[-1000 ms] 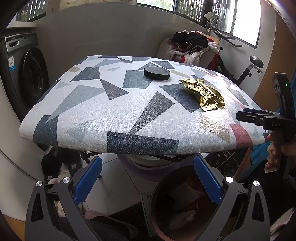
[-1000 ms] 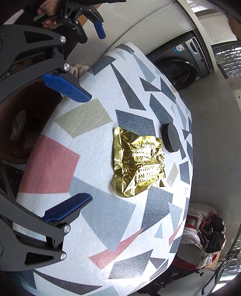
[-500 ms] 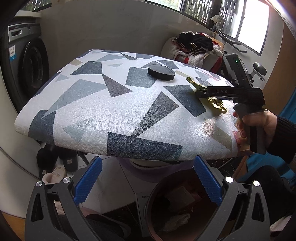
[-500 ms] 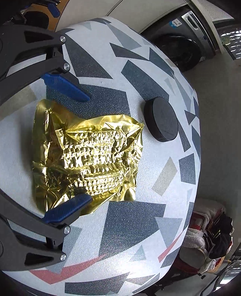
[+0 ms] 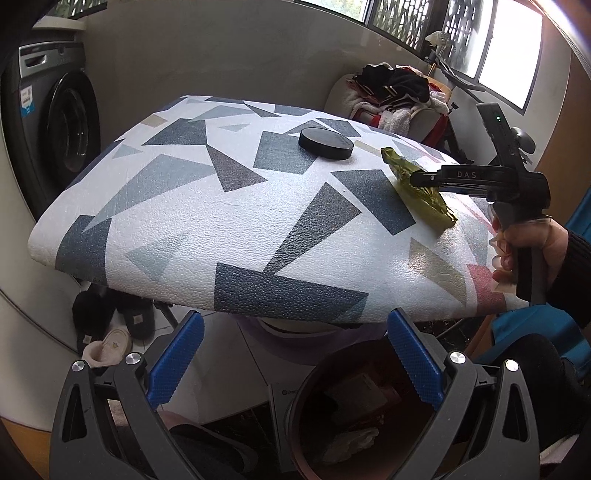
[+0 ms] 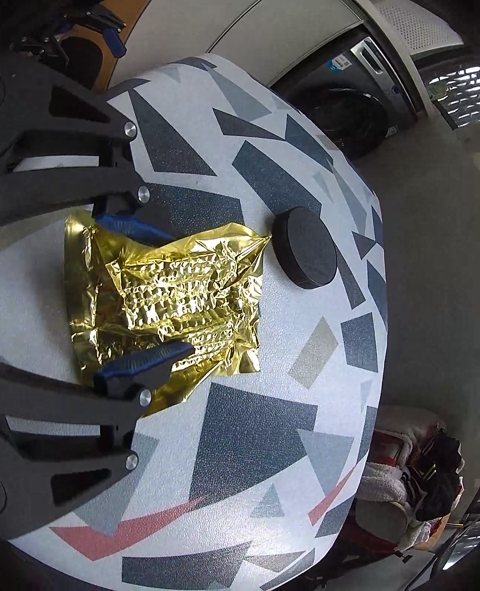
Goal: Collect trash
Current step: 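Grasp the black round puck with the left gripper while the right holds the foil packet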
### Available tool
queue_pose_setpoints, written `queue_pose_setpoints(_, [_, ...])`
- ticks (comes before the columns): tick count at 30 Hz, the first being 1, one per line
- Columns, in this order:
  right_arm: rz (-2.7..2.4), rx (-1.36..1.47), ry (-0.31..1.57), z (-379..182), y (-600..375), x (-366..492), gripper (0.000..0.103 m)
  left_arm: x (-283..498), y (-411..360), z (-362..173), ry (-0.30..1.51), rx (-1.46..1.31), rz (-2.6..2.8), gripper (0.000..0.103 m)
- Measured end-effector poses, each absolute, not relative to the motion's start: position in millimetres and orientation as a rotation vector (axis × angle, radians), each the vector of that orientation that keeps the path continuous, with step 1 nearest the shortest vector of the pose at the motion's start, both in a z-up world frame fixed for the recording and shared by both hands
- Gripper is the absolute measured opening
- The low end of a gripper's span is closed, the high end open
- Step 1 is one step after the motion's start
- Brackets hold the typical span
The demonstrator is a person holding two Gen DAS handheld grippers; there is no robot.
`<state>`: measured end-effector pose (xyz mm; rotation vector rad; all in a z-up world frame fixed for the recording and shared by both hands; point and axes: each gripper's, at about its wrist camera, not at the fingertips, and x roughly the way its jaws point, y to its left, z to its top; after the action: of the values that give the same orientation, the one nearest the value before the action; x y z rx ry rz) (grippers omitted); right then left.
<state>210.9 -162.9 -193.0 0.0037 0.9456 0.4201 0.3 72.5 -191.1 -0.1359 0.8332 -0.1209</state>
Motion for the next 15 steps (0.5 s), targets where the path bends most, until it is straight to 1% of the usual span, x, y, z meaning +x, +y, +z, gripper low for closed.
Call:
queue_pose_setpoints(2, [0.439, 0.006, 0.894, -180.7, -167.8, 201.0, 0.050, 0.3, 72.6, -191.0, 0.832, -0.136, -0.119, 0.097])
queue_pose_setpoints(7, [0.441, 0.020, 0.817, -162.7, -184.8, 179.5, 0.049, 2.4, 73.0, -190.5, 0.834, -0.141, -0.116, 0.097])
queue_pose_setpoints(10, [0.427, -0.021, 0.786, -162.9, -193.8, 171.0, 0.049, 8.1, 75.2, -186.4, 0.823, -0.155, -0.120, 0.097])
queue_pose_setpoints(12, [0.414, -0.042, 0.776, -166.6, -202.2, 169.3, 0.049, 12.3, 72.2, -176.8, 0.779, -0.162, -0.174, 0.097])
queue_pose_setpoints(15, [0.410, -0.008, 0.778, -174.2, -219.1, 173.2, 0.050, 33.0, 51.5, -160.2, 0.744, -0.071, -0.240, 0.097])
